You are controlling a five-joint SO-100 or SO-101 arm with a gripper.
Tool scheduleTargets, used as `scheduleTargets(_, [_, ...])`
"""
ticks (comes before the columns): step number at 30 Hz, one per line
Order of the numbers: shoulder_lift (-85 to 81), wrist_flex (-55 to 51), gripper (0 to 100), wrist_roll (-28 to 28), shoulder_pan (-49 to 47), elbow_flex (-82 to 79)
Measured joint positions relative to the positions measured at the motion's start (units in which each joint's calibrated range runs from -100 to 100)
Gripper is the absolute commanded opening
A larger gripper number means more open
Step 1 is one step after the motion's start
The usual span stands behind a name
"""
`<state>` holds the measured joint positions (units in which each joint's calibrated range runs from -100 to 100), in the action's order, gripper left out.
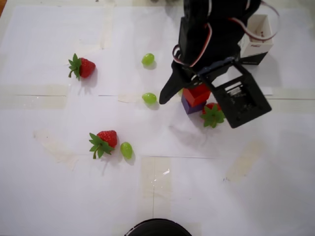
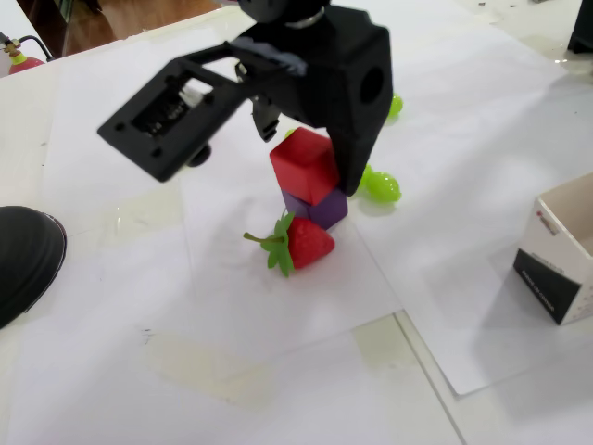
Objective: Put the red cube on top of the purple cube
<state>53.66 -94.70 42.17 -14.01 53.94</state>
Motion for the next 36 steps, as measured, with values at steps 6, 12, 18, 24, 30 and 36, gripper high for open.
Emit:
scheduleTargets(6, [-1.5,-0.9,40,1.2,-1.8,0.0])
scheduleTargets(12, [-8.7,-0.2,40,1.8,-2.8,0.0])
scheduleTargets(18, [-18.7,0.7,33,2.1,-2.4,-1.4])
scheduleTargets(24, [-38.3,0.4,10,3.2,-1.1,-12.4])
scheduleTargets(30, [-61.8,2.7,0,3.2,2.9,-29.9])
scheduleTargets(36, [-82.9,9.2,0,1.1,10.6,-52.5])
